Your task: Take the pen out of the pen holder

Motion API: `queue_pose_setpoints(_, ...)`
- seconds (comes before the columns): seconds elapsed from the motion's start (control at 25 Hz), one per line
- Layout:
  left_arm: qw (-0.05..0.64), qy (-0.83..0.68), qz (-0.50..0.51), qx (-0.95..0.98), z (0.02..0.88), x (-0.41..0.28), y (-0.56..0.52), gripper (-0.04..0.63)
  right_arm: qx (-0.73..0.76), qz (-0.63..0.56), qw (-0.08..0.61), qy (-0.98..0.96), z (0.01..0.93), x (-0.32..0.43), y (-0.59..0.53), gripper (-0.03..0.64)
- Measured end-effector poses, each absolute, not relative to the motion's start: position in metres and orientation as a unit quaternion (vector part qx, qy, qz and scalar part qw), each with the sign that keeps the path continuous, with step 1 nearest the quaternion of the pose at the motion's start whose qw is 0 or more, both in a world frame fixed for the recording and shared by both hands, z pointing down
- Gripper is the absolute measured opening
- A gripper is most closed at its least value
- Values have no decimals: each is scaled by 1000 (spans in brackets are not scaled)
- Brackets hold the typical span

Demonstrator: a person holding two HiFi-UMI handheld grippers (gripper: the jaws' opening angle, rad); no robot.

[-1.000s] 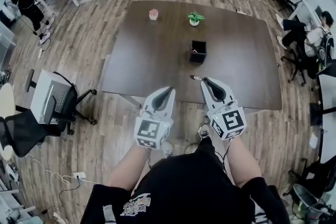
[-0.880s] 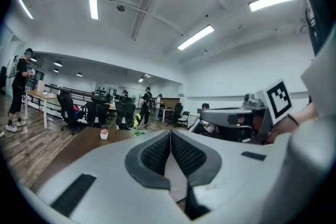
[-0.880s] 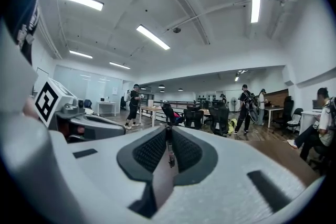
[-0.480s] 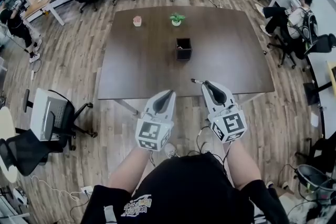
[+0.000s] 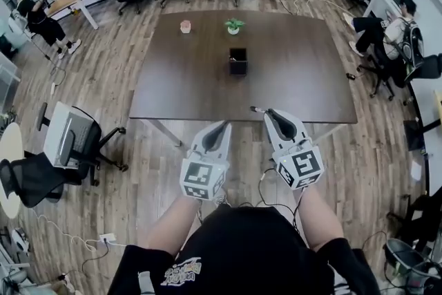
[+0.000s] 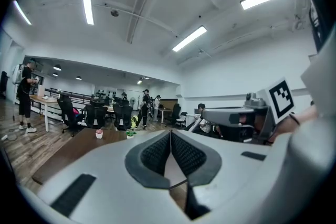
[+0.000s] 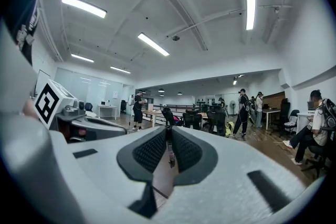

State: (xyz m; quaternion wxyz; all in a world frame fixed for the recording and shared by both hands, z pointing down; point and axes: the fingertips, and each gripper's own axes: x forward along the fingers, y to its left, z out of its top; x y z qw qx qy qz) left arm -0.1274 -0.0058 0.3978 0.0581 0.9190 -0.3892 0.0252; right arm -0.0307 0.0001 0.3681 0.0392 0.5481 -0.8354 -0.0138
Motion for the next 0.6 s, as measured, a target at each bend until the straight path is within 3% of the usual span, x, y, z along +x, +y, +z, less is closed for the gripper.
queue_pose_setpoints(0.6,52,-434,32,899,402,-79,84,6,505,-13,37,-862,373,17,74,40)
